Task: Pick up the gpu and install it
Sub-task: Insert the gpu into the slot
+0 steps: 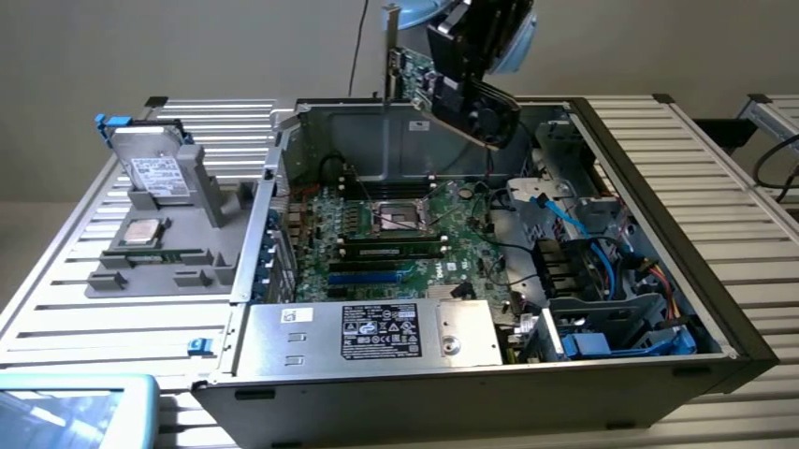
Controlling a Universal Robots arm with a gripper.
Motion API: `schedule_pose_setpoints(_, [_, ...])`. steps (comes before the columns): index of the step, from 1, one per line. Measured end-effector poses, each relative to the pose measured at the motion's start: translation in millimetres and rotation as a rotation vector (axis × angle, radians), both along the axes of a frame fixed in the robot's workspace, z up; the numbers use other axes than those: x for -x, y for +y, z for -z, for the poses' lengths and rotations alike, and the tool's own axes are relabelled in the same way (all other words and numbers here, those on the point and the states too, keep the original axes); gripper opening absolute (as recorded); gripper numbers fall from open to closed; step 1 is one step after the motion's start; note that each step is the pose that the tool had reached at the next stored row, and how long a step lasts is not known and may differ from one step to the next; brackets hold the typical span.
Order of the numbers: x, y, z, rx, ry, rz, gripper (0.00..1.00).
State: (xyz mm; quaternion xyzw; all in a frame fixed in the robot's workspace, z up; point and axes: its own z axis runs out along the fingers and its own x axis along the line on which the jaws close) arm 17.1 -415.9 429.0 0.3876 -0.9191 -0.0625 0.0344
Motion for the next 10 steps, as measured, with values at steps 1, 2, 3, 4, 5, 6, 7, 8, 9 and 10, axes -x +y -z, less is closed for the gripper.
schedule_pose_setpoints(1, [0.0, 0.0, 0.1, 0.0001, -0.0011, -0.018, 0.28])
schedule_pose_setpoints(2, [0.0, 0.0, 0.2, 0.0001, -0.0021, -0.036, 0.28])
schedule_pose_setpoints(3, [0.0, 0.0, 0.3, 0.0001, -0.0030, -0.054, 0.28])
schedule_pose_setpoints(4, [0.0, 0.0, 0.4, 0.0000, -0.0038, -0.072, 0.28])
schedule_pose_setpoints(5, [0.0, 0.0, 0.6, 0.0000, -0.0042, -0.090, 0.28])
schedule_pose_setpoints(6, [0.0, 0.0, 0.7, 0.0000, -0.0045, -0.110, 0.28])
schedule_pose_setpoints(7, [0.0, 0.0, 0.9, 0.0000, -0.0045, -0.126, 0.28])
schedule_pose_setpoints(8, [0.0, 0.0, 1.2, -0.0001, -0.0045, -0.145, 0.28])
schedule_pose_setpoints(9, [0.0, 0.0, 1.5, -0.0001, -0.0045, -0.163, 0.28])
schedule_pose_setpoints(10, [0.0, 0.0, 1.7, -0.0001, -0.0045, -0.181, 0.28])
